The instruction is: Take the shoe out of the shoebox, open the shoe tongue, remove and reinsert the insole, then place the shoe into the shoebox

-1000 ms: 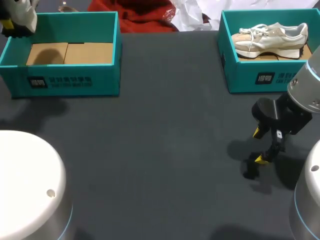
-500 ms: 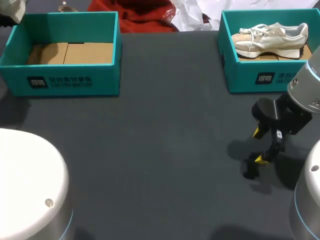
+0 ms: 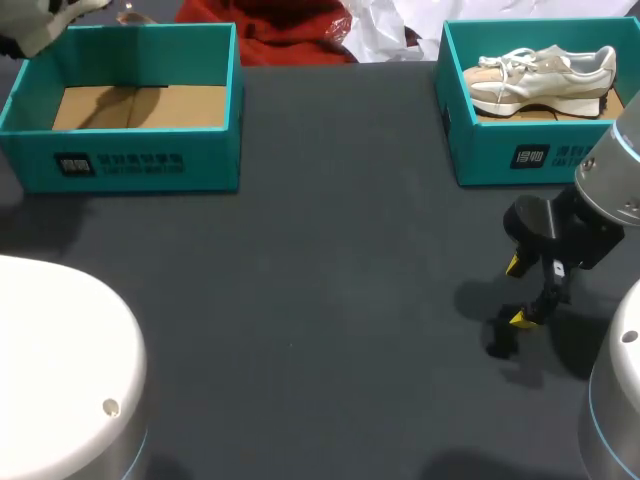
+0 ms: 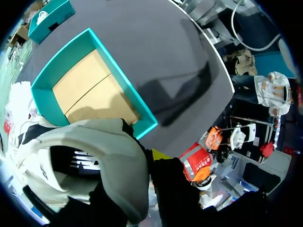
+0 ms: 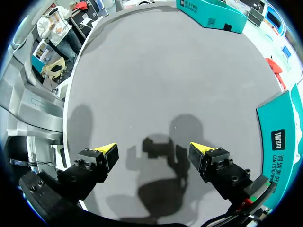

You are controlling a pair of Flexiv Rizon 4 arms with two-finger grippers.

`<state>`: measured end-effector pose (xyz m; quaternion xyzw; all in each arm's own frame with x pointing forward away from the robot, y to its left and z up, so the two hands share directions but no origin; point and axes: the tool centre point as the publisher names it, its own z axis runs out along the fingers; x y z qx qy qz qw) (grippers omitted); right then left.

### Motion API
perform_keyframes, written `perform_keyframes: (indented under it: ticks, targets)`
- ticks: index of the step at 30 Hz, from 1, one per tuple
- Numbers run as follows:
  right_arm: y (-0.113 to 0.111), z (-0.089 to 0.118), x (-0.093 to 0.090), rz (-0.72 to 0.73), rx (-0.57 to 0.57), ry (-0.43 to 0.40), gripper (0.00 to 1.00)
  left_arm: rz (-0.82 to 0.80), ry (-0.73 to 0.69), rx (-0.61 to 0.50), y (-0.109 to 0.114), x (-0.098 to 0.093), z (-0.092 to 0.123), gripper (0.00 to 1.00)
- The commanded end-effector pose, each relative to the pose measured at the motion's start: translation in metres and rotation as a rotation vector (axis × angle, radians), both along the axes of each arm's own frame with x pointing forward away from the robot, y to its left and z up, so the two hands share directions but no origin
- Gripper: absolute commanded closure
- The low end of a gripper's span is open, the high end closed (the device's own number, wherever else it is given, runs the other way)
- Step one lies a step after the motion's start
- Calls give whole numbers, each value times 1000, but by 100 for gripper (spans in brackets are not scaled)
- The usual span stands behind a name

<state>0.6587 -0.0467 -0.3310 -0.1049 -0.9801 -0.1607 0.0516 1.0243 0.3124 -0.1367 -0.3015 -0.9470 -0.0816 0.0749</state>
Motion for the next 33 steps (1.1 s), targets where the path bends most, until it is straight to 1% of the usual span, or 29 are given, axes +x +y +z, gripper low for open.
perform_keyframes:
  ticks: [1, 3, 4, 5, 7, 19, 20, 21, 22, 23, 24, 25, 26, 27, 30, 33]
  targets:
    - [0, -1, -2, -1, -2, -3, 0, -187, -57, 44, -3, -1, -2, 100]
    - [0, -1, -2, -1, -2, -3, 0, -283, -47, 8, -1, 6, -1, 100]
    - [0, -1, -2, -1, -2, -3, 0, -378, -33, -18, 0, 7, -1, 100]
    - [0, -1, -2, -1, -2, -3, 0, -434, -40, -12, 2, 9, -2, 100]
    - [0, -1, -2, -1, -2, -3, 0, -641, -40, -32, 8, 14, -3, 100]
    - [0, -1, -2, -1, -2, -3, 0, -641, -40, -32, 8, 14, -3, 100]
    - [0, -1, -2, -1, -2, -3, 0, -693, -47, 6, 6, 15, -4, 100]
    - [0, -1, -2, -1, -2, -3, 0, -712, -55, 5, 6, 17, -5, 100]
    - [0, -1, -2, -1, -2, -3, 0, -766, -32, -33, 8, 20, -6, 100]
    - [0, -1, -2, -1, -2, -3, 0, -799, -37, -41, 9, 23, -7, 100]
    - [0, -1, -2, -1, -2, -3, 0, -797, -34, -12, 12, 28, -9, 100]
    - [0, -1, -2, -1, -2, -3, 0, -851, -27, -26, 14, 30, -10, 100]
    - [0, -1, -2, -1, -2, -3, 0, -837, -29, -28, 17, 34, -11, 100]
    - [0, -1, -2, -1, -2, -3, 0, -856, -27, -15, 18, 37, -12, 100]
    - [0, -1, -2, -1, -2, -3, 0, -927, -54, -21, 22, 41, -15, 100]
    - [0, -1, -2, -1, -2, -3, 0, -938, -57, 19, 23, 44, -20, 100]
